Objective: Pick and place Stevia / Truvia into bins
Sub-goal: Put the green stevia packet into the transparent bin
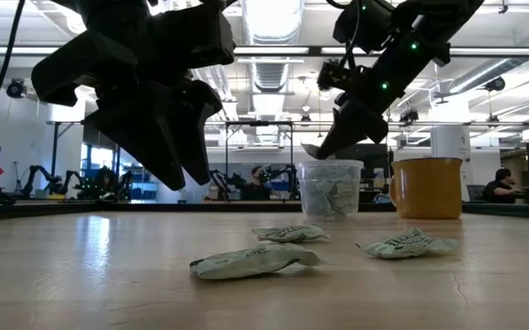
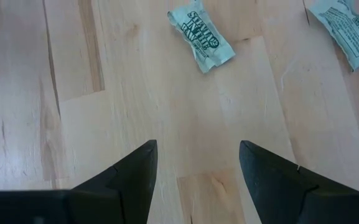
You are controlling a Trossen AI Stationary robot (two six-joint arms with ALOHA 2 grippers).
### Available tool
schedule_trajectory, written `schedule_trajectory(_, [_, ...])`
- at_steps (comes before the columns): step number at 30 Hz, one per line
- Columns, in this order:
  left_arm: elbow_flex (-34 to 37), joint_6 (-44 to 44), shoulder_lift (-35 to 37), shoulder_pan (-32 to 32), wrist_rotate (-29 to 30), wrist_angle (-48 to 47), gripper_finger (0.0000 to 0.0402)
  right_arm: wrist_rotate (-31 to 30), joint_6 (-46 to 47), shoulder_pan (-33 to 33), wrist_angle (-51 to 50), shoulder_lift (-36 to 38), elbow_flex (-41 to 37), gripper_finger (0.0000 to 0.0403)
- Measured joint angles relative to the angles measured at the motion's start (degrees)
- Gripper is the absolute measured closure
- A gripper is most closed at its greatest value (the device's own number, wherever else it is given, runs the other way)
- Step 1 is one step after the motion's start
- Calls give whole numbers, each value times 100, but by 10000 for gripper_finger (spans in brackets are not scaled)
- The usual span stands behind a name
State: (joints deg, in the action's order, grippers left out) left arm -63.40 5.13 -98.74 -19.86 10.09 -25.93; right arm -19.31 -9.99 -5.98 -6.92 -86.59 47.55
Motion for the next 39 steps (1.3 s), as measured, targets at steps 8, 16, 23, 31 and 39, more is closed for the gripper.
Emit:
schedule_trajectory(8, [0, 0, 0, 0, 2, 7, 191, -14, 32, -9, -13, 2, 0, 316])
schedule_trajectory(16, [2, -105, 0, 2, 100, 142, 191, -291, 135, 15, -303, 273, 78, 272])
schedule_trajectory(23, [2, -308, -2, 0, 101, 446, 191, -476, 544, 99, -359, 776, 39, 279])
schedule_trajectory(31, [2, -306, 0, 2, 101, 452, 191, -419, 157, 107, 503, 239, -310, 293])
schedule_trajectory(39, [2, -304, -1, 2, 99, 443, 191, -96, 126, 45, 474, -254, -307, 306])
